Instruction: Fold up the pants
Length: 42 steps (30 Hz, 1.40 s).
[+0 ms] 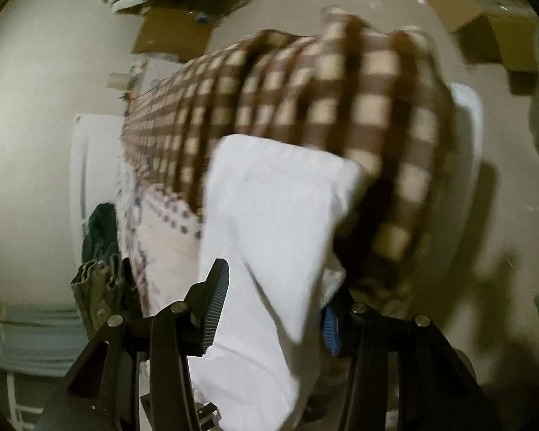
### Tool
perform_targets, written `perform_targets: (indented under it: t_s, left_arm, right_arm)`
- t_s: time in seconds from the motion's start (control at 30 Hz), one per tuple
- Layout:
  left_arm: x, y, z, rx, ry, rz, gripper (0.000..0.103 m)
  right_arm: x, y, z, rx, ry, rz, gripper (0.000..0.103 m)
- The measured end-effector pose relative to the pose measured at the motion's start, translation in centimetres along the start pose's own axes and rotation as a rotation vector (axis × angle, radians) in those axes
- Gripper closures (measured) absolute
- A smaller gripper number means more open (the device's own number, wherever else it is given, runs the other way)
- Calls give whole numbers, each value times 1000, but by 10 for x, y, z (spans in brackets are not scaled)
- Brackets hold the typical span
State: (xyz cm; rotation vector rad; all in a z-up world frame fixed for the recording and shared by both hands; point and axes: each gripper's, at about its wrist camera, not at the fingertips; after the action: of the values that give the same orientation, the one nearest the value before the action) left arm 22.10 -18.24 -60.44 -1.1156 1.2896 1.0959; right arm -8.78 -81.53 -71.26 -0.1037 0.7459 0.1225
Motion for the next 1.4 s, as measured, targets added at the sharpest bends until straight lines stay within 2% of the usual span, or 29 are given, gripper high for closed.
perform_targets:
  t_s: [0.07,0.13,0.27,0.3,0.33,0.4,0.5,0.57,0.6,0.7,0.8,0.87,0.9,0.93,0.97,1.07,1.1,1.13,1.2,1.27,1.33,1.4]
  left_arm:
    - [-1,3,-3,-8,-3,-8,0]
    - [-2,10,-5,-10,-2,-13,0]
    - [-5,13,1,-12,1,-8,0]
    - [-8,12,4,-13,1,-8,0]
    - [-14,19,6,-14,0,-9,0]
    - [-19,22,2,-14,-1,-11,0]
    - [-19,23,-3,-14,-1,-11,0]
    - [-19,21,-5,-14,-1,-7,0]
    - [-18,19,-7,-14,-1,-4,0]
    - [-16,13,-9,-15,-3,8,0]
    - [-15,8,-10,-15,-1,28,0]
    - [-16,6,-9,-14,9,41,0]
    - [-17,5,-8,-12,14,44,0]
    - [-19,5,-7,-13,22,44,0]
    - [-19,5,-6,-12,26,43,0]
    - [-21,8,-2,0,20,39,0]
    - [-22,10,0,-2,16,42,0]
    - [-25,13,6,-16,16,48,0]
    - [-35,19,21,-47,28,38,0]
    - [-46,25,38,-79,30,19,0]
    - [-59,34,65,-131,21,-6,0]
    - [-70,44,94,-195,23,-20,0]
  right_arm:
    - [8,4,11,-36,11,2,56]
    - [15,6,12,-68,64,17,56]
    - [1,8,3,-15,86,-22,56]
    - [-8,8,-5,13,84,-48,63]
    - [-16,7,-7,21,105,-84,77]
    - [-26,9,-6,8,148,-132,77]
    - [-31,14,0,0,159,-173,77]
    - [-37,18,10,-30,176,-221,91]
    - [-37,20,18,-47,174,-225,90]
    - [-42,33,39,-92,120,-207,91]
    - [-37,45,45,-123,149,-165,91]
    - [-27,49,32,-119,180,-108,90]
    - [-23,50,25,-92,200,-86,86]
    - [-18,51,16,-59,223,-63,75]
    - [-13,51,5,-17,247,-36,74]
    - [-8,56,-13,51,212,-52,74]
    - [-7,59,-15,55,218,-57,82]
    - [-6,60,-15,59,239,-65,99]
    - [-10,67,-13,82,226,-78,99]
    - [-23,73,-5,111,171,-92,99]
    - [-31,74,0,84,214,-107,99]
    - [-24,76,-9,97,243,-58,97]
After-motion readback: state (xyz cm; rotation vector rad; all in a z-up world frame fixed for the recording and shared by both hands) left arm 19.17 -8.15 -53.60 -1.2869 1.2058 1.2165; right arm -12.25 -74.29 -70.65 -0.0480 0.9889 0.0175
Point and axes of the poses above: each gripper's, at about its wrist camera, not at the fingertips, and x roughly the way its jaws point, z to its left, y to its underside, and after that the axes turned 3 degrees about -z, right-handed
